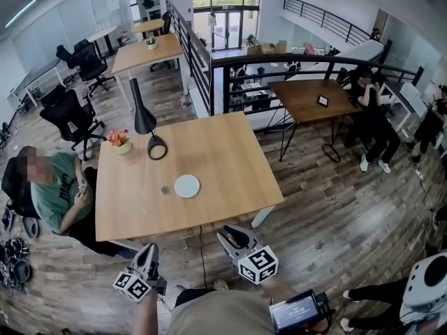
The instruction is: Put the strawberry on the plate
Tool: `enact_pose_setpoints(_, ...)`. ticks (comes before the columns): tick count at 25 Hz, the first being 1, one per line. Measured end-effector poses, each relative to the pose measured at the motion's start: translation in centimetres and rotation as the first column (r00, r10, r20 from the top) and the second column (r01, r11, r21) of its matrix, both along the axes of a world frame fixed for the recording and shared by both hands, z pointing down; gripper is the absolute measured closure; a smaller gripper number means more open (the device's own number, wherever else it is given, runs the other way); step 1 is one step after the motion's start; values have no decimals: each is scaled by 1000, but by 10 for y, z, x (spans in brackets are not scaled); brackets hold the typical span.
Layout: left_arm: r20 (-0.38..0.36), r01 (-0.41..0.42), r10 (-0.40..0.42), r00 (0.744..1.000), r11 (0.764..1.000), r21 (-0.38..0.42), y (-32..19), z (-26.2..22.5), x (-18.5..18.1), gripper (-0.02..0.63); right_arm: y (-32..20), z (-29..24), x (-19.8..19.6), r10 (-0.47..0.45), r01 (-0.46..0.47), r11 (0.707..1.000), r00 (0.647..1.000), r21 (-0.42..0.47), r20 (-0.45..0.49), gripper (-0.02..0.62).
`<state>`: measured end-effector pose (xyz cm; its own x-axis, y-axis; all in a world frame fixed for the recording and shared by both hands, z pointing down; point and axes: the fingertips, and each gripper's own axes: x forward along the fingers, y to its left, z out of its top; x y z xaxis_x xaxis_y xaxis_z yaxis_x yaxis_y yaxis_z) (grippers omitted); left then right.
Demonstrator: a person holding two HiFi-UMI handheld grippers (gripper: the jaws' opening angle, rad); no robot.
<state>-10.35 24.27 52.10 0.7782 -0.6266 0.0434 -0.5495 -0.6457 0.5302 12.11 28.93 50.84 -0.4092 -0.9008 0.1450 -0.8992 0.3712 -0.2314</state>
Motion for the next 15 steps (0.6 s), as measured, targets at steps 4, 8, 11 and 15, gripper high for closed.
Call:
enact_pose_setpoints(4, -7, 7, -7, 1000, 1000, -4, 6, 2, -4, 601, -2, -1, -3, -6, 6, 1000, 1000, 5, 14, 485)
enact_pose_setpoints(8, -10, 36, -36, 999, 999, -17, 12, 5, -14, 601, -8, 8, -7, -19, 19, 1000, 999, -9, 25, 485)
enact_pose_setpoints(11, -4, 63, -63, 998, 998, -32, 12, 12, -31, 601, -14, 13, -19, -34, 35, 999, 999, -20, 31, 485)
enact_pose_setpoints(15, -7, 85, -86, 996, 995, -44, 5, 18, -50, 601, -25, 21, -33, -50, 51, 998, 999, -34, 11, 485)
